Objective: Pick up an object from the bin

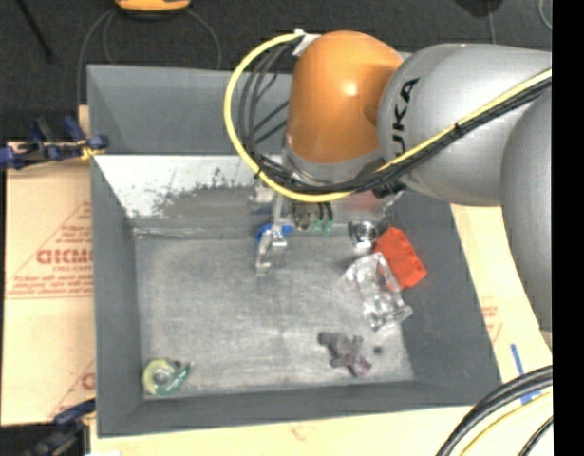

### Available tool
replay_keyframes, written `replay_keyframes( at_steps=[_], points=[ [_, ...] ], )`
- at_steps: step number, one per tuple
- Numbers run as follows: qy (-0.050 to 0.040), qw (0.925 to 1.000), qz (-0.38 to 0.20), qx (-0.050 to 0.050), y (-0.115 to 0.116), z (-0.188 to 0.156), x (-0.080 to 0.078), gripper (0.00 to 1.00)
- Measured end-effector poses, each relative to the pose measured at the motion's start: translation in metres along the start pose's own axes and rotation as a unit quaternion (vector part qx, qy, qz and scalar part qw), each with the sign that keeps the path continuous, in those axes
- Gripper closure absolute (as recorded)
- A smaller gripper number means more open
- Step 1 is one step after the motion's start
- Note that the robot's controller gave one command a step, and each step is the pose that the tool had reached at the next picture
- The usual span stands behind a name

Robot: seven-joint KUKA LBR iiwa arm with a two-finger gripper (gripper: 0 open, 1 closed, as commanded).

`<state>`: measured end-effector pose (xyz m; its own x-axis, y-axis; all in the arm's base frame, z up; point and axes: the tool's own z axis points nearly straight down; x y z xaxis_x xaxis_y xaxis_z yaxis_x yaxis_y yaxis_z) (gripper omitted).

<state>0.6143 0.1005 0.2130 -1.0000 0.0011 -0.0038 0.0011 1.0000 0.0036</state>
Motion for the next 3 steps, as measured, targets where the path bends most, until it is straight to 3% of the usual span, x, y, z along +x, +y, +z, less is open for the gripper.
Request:
replay_keyframes(
  at_steps=[1, 2, 3],
  points=[
    [-0.0087, 0.9987, 0.050, -0.001, -0.056, 0.109, -0.005, 0.00],
    [-0.0039, 0.9917, 0.129, 0.001, -0.090, 0.049, -0.040, 0.00],
    [-0.0023, 0.9811, 0.193, 0.002, -0.055, 0.128, -0.033, 0.00]
  ],
)
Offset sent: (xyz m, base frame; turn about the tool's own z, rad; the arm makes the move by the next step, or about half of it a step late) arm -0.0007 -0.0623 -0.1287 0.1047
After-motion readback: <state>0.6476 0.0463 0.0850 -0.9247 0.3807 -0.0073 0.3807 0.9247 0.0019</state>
